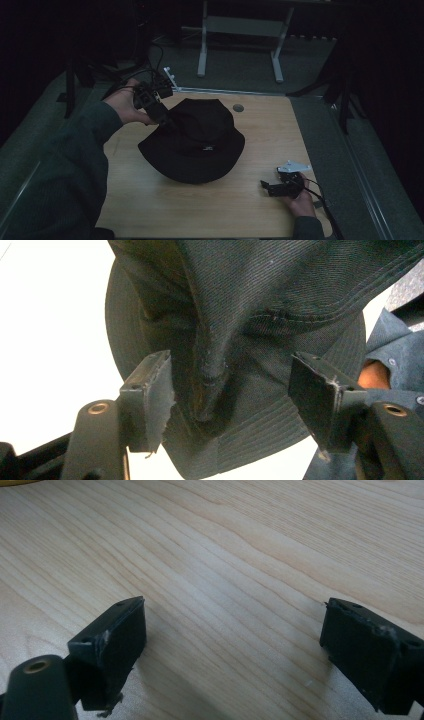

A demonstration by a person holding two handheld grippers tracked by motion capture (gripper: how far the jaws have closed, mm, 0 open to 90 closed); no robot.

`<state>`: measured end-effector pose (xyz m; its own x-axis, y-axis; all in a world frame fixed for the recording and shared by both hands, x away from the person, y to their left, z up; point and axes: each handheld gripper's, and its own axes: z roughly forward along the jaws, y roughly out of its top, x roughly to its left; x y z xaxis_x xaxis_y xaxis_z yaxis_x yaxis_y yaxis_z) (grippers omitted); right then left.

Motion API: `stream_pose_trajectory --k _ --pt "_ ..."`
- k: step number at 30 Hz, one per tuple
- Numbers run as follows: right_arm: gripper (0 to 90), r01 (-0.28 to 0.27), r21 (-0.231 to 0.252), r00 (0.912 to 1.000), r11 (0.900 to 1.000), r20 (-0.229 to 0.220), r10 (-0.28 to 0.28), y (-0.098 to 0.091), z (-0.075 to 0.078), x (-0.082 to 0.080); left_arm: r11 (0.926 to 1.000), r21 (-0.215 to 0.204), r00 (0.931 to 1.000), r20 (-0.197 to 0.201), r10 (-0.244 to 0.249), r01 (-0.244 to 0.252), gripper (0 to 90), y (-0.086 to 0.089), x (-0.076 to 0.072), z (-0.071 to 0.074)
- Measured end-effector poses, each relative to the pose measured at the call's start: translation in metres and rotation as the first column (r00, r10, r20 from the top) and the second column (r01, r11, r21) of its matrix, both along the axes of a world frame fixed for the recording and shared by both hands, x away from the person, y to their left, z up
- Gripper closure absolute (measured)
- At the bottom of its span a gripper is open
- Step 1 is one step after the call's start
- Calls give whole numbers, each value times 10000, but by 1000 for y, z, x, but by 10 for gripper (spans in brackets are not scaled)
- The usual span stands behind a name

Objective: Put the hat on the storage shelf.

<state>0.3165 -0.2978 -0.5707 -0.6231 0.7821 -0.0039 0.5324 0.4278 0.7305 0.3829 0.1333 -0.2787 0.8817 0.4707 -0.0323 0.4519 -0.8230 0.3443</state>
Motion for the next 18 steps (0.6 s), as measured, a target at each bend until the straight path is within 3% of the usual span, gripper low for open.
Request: stream_pose_trajectory --k 10,18 --pt "111 10 11 10000 10000 -9 -10 0 0 0 9991 -195 9988 311 383 -377 284 13 -2 3" --pt "111 13 8 10000 10000 -14 -13 0 0 0 9947 -693 9947 640 805 -760 289 27 -5 8"
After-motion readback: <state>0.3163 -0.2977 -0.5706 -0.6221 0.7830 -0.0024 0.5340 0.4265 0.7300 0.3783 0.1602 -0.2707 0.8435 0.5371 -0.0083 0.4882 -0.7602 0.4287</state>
